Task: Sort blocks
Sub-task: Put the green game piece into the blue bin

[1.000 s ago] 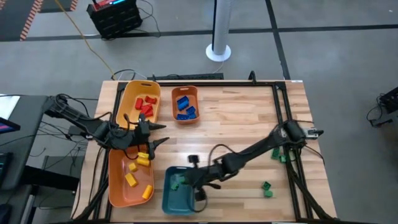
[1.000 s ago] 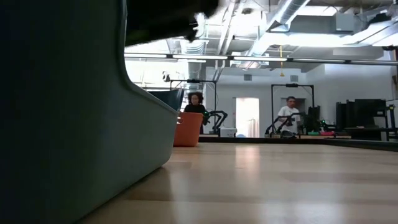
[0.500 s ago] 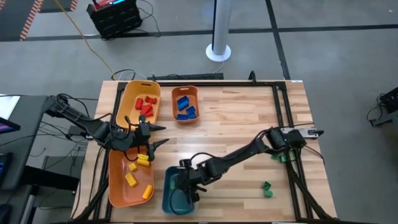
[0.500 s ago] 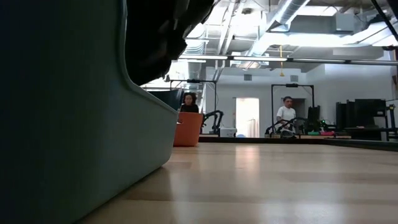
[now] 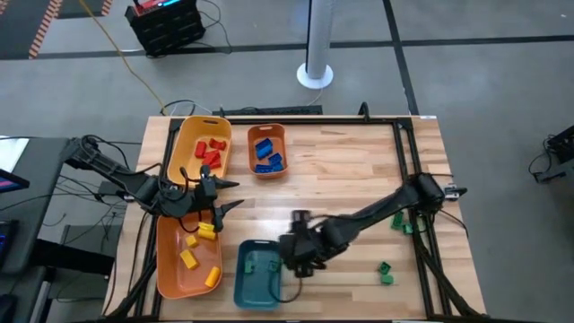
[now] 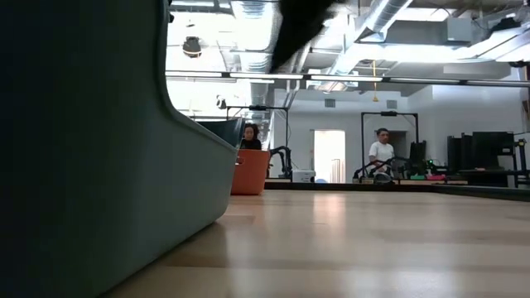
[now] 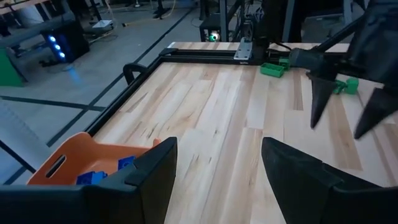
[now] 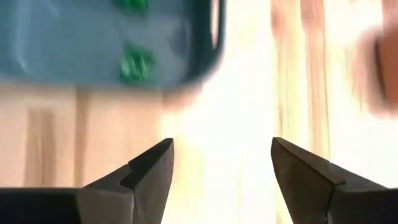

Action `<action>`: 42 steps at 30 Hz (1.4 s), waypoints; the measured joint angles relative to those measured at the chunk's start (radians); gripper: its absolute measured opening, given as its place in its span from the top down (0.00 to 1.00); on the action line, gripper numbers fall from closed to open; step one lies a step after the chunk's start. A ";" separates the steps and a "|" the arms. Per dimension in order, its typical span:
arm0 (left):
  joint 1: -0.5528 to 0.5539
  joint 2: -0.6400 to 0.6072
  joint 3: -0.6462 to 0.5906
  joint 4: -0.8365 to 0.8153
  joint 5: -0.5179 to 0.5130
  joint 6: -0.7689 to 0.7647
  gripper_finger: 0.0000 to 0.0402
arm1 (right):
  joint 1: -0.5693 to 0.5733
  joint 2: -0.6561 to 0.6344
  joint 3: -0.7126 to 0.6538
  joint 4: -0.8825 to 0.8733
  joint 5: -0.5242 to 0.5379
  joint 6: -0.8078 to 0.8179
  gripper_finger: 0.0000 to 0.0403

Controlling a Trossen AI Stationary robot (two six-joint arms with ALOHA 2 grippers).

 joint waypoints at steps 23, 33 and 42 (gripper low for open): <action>0.050 0.000 0.000 0.002 0.001 0.027 0.43 | 0.426 -0.222 -0.462 -0.281 -0.498 1.143 0.32; 0.053 0.000 0.000 0.014 0.002 0.059 0.43 | 0.458 -0.323 -0.560 -0.176 -0.414 1.407 0.32; 0.053 0.000 0.000 0.012 0.002 0.063 0.43 | 0.506 -0.371 -0.685 0.042 -0.463 1.763 0.32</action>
